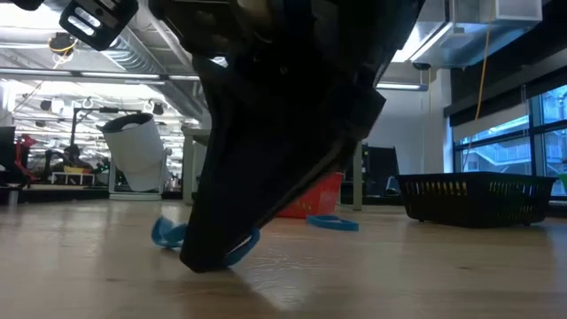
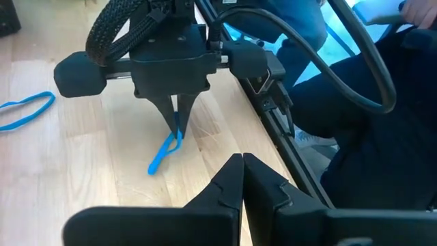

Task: Pick & Place Office Desk Supplies
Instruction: Put the blue rubber band into the green bin

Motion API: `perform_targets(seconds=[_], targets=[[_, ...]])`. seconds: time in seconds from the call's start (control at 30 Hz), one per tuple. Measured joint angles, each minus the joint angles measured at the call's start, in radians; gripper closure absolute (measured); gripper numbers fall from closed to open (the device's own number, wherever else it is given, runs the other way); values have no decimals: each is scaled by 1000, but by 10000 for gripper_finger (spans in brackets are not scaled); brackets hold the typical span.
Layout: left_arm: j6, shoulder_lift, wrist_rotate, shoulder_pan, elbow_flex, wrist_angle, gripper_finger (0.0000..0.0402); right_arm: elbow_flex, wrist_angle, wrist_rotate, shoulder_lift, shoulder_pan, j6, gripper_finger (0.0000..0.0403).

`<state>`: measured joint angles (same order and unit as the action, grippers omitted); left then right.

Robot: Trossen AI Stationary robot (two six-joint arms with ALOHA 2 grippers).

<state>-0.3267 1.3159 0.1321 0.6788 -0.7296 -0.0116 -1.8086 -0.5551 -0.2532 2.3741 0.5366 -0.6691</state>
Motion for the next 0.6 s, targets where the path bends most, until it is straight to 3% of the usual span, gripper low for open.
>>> perform_targets(seconds=[0.1, 0.27, 0.6], targets=[[0, 0, 25, 0, 0, 6, 401, 4, -49, -1, -22, -1, -1, 399], [-36, 0, 157, -1, 0, 54, 398, 7, -201, -52, -99, -5, -21, 401], [16, 0, 197, -12, 0, 136, 401, 2, -607, -132, -305, 5, -127, 402]])
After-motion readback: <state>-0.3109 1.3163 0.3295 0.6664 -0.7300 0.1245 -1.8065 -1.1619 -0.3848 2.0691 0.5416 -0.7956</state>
